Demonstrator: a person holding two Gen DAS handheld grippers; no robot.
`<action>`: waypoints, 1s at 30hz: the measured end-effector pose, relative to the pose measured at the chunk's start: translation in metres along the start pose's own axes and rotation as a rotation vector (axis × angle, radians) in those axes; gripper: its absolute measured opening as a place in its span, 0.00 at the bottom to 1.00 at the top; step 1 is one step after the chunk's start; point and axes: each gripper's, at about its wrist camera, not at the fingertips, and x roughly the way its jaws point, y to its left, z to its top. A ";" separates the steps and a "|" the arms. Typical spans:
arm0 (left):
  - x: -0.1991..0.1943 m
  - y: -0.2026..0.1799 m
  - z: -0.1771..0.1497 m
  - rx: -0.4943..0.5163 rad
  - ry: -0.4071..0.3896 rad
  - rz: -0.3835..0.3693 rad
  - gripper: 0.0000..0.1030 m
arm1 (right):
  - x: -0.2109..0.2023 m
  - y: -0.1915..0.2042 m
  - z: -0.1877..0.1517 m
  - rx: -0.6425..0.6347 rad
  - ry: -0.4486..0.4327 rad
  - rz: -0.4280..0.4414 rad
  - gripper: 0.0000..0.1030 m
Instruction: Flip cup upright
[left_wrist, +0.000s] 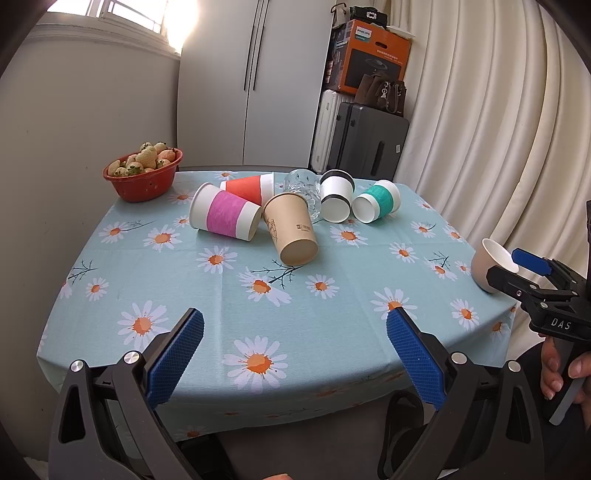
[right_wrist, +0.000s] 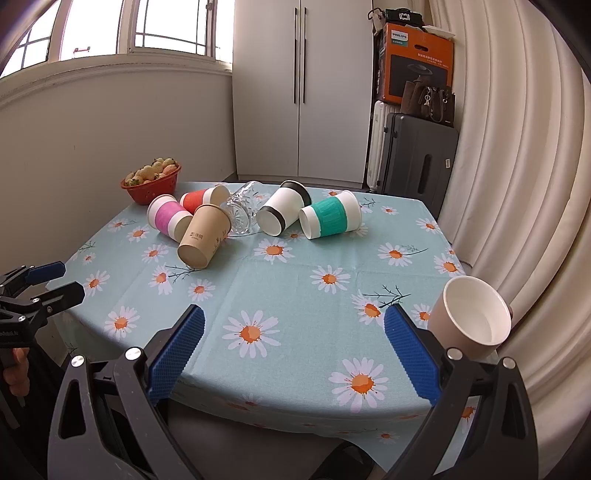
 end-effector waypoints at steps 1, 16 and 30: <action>0.000 0.000 0.000 -0.001 0.000 0.000 0.94 | 0.000 0.000 0.000 0.000 0.000 0.001 0.94; 0.005 0.001 0.002 -0.005 0.023 -0.017 0.94 | 0.005 -0.001 0.002 0.010 0.020 0.012 0.94; 0.048 0.039 0.066 -0.144 0.157 -0.091 0.94 | 0.054 0.001 0.049 0.033 0.143 0.171 0.94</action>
